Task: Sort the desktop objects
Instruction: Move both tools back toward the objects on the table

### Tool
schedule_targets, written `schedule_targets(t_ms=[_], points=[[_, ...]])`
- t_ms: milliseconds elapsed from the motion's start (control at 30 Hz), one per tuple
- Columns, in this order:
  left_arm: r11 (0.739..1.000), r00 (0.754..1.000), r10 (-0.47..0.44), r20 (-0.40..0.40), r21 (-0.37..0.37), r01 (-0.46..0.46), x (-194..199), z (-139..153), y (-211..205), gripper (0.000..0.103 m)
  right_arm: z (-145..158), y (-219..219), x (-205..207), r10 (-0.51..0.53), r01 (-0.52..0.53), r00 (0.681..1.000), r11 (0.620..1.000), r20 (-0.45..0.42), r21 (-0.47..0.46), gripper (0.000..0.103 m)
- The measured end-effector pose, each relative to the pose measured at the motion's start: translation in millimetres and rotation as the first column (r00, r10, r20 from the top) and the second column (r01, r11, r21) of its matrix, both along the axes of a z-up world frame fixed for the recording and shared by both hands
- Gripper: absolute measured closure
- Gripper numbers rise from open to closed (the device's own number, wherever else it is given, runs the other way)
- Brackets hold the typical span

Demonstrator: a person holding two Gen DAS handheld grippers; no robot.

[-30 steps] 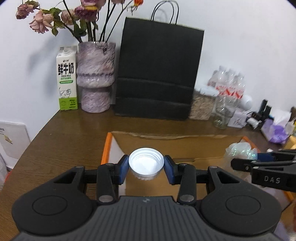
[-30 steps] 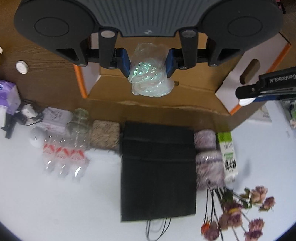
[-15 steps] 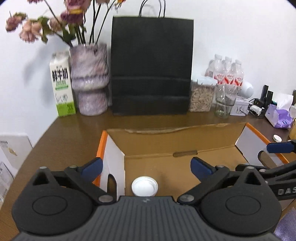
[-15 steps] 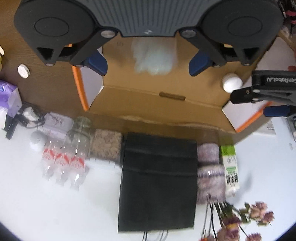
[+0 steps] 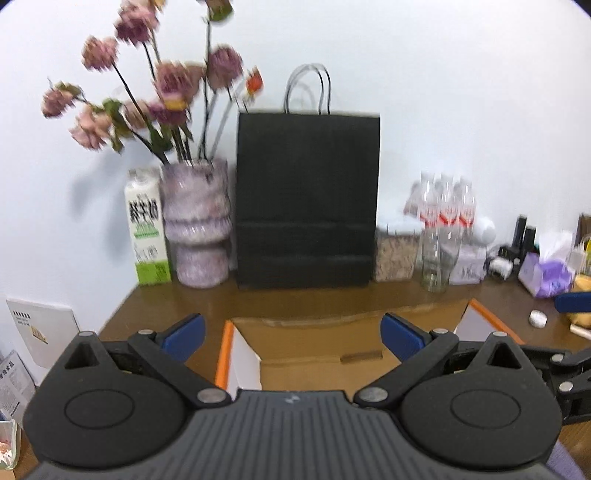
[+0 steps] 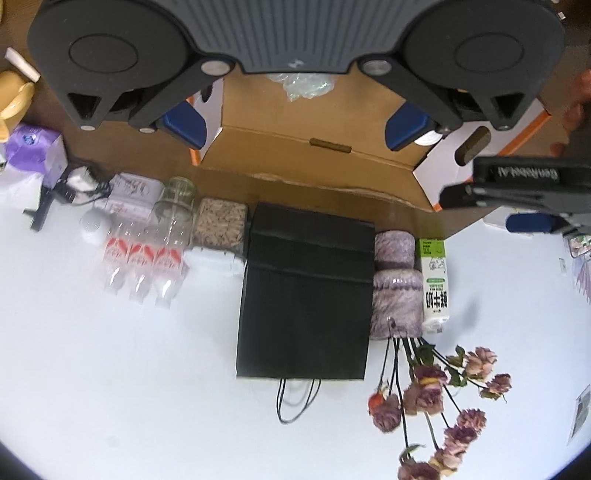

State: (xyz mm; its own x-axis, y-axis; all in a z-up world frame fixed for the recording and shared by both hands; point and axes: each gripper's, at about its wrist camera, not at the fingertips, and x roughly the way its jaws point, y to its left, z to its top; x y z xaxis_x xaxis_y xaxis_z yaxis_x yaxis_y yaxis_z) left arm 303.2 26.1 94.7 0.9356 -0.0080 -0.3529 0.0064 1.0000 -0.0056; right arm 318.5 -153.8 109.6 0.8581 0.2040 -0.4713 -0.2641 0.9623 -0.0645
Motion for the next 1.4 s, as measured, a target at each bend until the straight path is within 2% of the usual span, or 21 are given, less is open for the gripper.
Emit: schedule_targets(t_ms=[200,400,600,767,933,1067,1267,1400], points=[[1.0,0.998,0.019,0.052,-0.019,-0.018,-32,25,7,0.0,24,-4,-30,0.006,-0.007,0.998,1.0,0.059,0.018,0.0],[0.999,0.993,0.023,0.114,-0.032,-0.02,-83,47,8,0.0,44,-11,-69,0.03,-0.034,0.994,0.999,0.109,0.037,0.0],[0.999,0.988,0.03,0.153,-0.041,-0.024,-142,51,8,0.0,49,-27,-121,0.057,-0.068,0.987,0.995,0.149,0.069,0.0],[0.997,0.987,0.07,0.144,-0.054,-0.063,-191,27,14,0.0,33,-42,-171,0.081,-0.096,0.984,0.991,0.16,0.091,0.0],[0.991,0.991,0.12,0.056,-0.063,-0.117,-220,-13,21,0.0,5,-55,-215,0.086,-0.101,0.988,0.988,0.126,0.114,0.0],[0.987,0.99,0.139,-0.016,-0.082,-0.14,-234,-39,24,0.0,-25,-61,-237,0.063,-0.073,0.995,0.99,0.08,0.121,0.0],[0.99,0.985,0.121,-0.123,-0.052,-0.129,-239,-71,9,0.0,-71,-64,-259,0.036,-0.039,0.999,0.989,0.023,0.144,0.0],[0.993,0.983,0.099,-0.153,-0.046,-0.107,-241,-82,3,0.0,-93,-60,-260,0.036,-0.031,0.999,0.99,-0.032,0.138,0.0]])
